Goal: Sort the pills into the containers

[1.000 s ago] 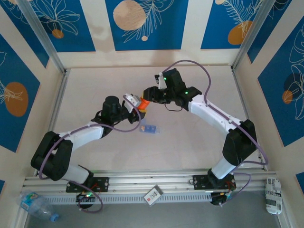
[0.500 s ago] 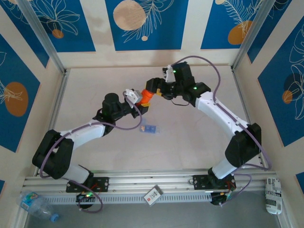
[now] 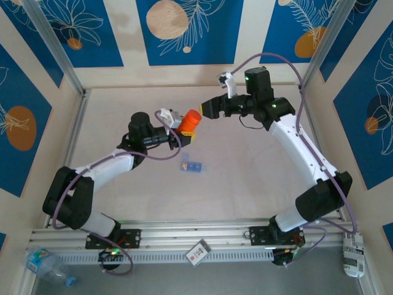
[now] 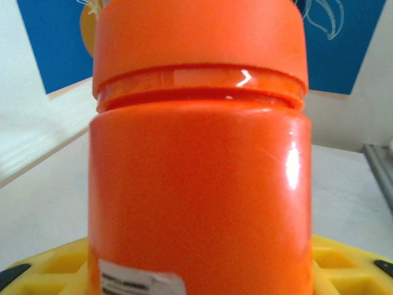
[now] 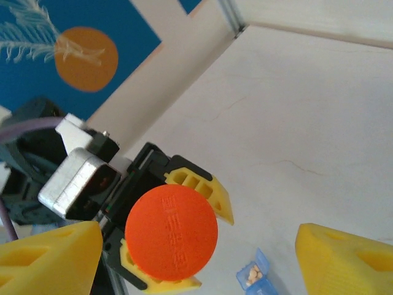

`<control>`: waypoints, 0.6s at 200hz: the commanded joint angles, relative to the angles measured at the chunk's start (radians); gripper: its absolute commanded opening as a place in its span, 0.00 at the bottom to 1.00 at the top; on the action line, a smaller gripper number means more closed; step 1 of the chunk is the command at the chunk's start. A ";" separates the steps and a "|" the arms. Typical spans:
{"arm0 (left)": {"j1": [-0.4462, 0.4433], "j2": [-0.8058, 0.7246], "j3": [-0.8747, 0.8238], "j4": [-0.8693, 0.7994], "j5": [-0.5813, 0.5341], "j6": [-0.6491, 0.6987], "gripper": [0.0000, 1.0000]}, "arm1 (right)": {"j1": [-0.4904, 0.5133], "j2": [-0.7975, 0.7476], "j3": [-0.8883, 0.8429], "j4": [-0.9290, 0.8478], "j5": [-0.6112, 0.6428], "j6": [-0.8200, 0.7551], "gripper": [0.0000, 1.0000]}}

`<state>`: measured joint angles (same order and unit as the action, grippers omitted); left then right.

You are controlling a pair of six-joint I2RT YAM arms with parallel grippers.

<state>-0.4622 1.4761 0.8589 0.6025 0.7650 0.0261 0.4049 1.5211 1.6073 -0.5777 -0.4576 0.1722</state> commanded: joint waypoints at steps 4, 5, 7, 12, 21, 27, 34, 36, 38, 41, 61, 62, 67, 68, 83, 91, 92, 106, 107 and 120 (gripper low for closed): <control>0.011 0.010 0.036 -0.001 0.091 -0.026 0.00 | 0.049 0.047 0.070 -0.155 -0.036 -0.170 0.82; 0.011 0.010 0.036 -0.001 0.091 -0.026 0.00 | 0.050 0.051 0.072 -0.157 -0.035 -0.170 0.82; 0.011 0.011 0.036 -0.001 0.092 -0.027 0.00 | 0.053 0.053 0.075 -0.161 -0.033 -0.172 0.82; 0.012 0.010 0.035 -0.001 0.094 -0.028 0.00 | 0.059 0.059 0.081 -0.169 -0.032 -0.176 0.81; 0.011 0.011 0.035 0.000 0.097 -0.029 0.00 | 0.067 0.071 0.089 -0.178 -0.032 -0.179 0.80; 0.013 0.010 0.034 -0.001 0.097 -0.029 0.00 | 0.071 0.076 0.092 -0.182 -0.028 -0.180 0.79; 0.014 0.010 0.034 -0.003 0.099 -0.028 0.00 | 0.074 0.080 0.089 -0.181 -0.029 -0.180 0.78; 0.013 0.011 0.034 -0.004 0.099 -0.029 0.00 | 0.075 0.080 0.089 -0.182 -0.029 -0.181 0.77; 0.014 0.011 0.035 -0.004 0.100 -0.029 0.00 | 0.075 0.081 0.088 -0.179 -0.031 -0.181 0.76; 0.013 0.011 0.035 -0.005 0.100 -0.029 0.00 | 0.075 0.081 0.086 -0.177 -0.032 -0.179 0.75; 0.015 0.009 0.036 -0.007 0.102 -0.029 0.00 | 0.076 0.082 0.074 -0.167 -0.040 -0.169 0.65; 0.016 0.009 0.036 -0.007 0.102 -0.029 0.00 | 0.075 0.082 0.073 -0.166 -0.041 -0.170 0.64; 0.016 0.010 0.037 -0.007 0.102 -0.029 0.00 | 0.075 0.082 0.070 -0.165 -0.042 -0.167 0.60; 0.017 0.009 0.037 -0.007 0.103 -0.029 0.00 | 0.075 0.082 0.069 -0.165 -0.041 -0.166 0.59; 0.016 0.009 0.039 -0.005 0.104 -0.031 0.00 | 0.075 0.083 0.058 -0.156 -0.036 -0.152 0.47; 0.016 0.009 0.040 -0.005 0.105 -0.031 0.00 | 0.075 0.085 0.052 -0.153 -0.033 -0.140 0.41; 0.016 0.009 0.040 -0.006 0.106 -0.031 0.00 | 0.075 0.085 0.051 -0.153 -0.033 -0.140 0.40; 0.016 0.007 0.040 -0.001 0.107 -0.032 0.00 | 0.079 0.086 0.034 -0.142 -0.027 -0.115 0.36; 0.016 0.007 0.040 -0.001 0.107 -0.032 0.00 | 0.080 0.086 0.033 -0.140 -0.026 -0.112 0.36; 0.016 0.006 0.040 0.000 0.100 -0.032 0.00 | 0.089 0.085 0.009 -0.113 0.001 -0.063 0.31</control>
<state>-0.4534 1.4792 0.8635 0.5728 0.8272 -0.0025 0.4805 1.6032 1.6554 -0.7147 -0.4725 0.0471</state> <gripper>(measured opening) 0.531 0.393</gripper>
